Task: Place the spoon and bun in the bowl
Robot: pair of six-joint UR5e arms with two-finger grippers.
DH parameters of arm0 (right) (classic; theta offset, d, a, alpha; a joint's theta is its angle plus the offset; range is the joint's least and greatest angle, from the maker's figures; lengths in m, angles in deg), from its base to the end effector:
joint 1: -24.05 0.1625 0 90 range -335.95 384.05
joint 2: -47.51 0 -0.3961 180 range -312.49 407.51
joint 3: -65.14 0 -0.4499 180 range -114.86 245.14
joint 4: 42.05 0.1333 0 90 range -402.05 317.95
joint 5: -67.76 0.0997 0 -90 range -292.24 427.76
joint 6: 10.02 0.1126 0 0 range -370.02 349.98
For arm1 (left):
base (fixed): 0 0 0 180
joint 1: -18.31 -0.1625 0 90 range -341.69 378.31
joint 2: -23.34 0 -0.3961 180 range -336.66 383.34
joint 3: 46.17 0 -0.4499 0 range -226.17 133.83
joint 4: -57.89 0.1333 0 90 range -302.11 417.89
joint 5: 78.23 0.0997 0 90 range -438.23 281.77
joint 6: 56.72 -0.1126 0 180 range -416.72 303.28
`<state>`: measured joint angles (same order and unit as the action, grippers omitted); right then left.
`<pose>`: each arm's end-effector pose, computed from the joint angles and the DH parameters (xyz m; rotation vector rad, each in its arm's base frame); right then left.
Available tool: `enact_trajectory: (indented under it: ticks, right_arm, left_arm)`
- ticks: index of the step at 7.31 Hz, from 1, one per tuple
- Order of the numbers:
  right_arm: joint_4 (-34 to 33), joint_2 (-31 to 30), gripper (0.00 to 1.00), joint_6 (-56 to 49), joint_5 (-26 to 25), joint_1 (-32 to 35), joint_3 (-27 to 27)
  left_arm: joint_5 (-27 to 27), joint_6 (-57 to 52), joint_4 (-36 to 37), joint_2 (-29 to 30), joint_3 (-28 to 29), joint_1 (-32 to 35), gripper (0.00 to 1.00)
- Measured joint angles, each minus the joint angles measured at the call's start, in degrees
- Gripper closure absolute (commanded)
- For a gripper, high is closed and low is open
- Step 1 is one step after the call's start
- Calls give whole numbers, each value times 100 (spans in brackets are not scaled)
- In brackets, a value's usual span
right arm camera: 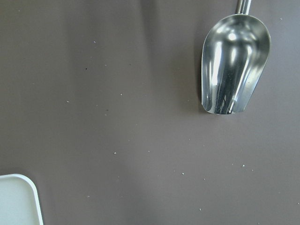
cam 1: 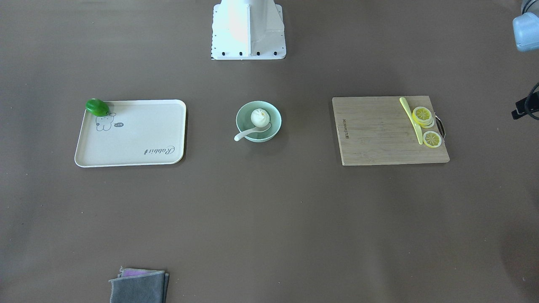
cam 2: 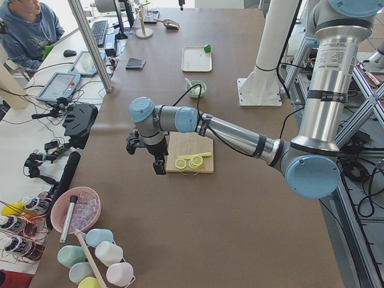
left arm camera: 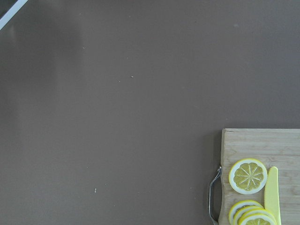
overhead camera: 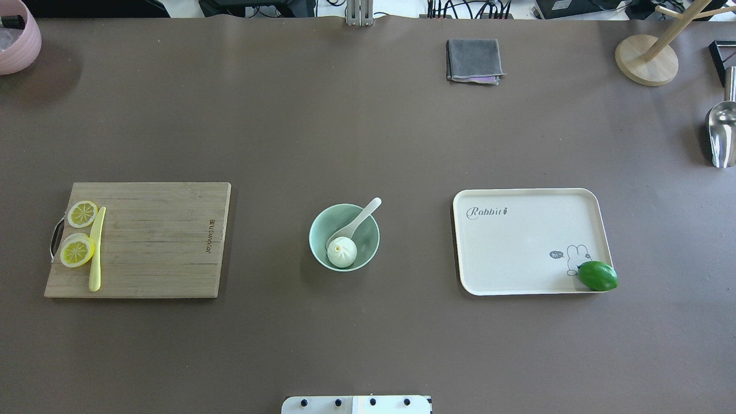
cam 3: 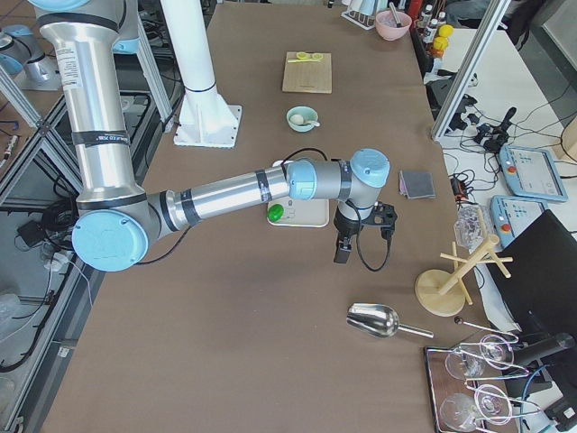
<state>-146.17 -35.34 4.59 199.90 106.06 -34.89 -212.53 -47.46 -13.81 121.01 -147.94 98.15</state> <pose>-0.0239 -0.5855 0.5007 -0.0941 -0.7313 0.0906 0.0482 -0.5790 0.4839 -0.1118 0.7653 0.0226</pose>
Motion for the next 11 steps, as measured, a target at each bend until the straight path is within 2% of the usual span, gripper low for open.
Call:
enact_trajectory:
  ticks: [2, 5, 6, 9, 11]
  right_arm:
    - [30, -47, 0, -8, -260, 61, -86]
    - [170, -319, 0, -36, -368, 78, 19]
    - [431, -532, 0, -53, -371, 91, 4]
    - [979, -828, 0, -117, -402, 116, -37]
    - [1008, -821, 0, -139, -457, 121, -23]
  left_arm:
    - [-103, -29, 241, -10, -45, 25, 1]
    - [-107, -65, 59, -44, -62, 105, 1]
    - [-90, -164, -1, -64, -49, 207, 1]
    - [311, -1411, -245, -324, -6, 474, 1]
    - [395, -1536, -295, -306, 79, 527, 1]
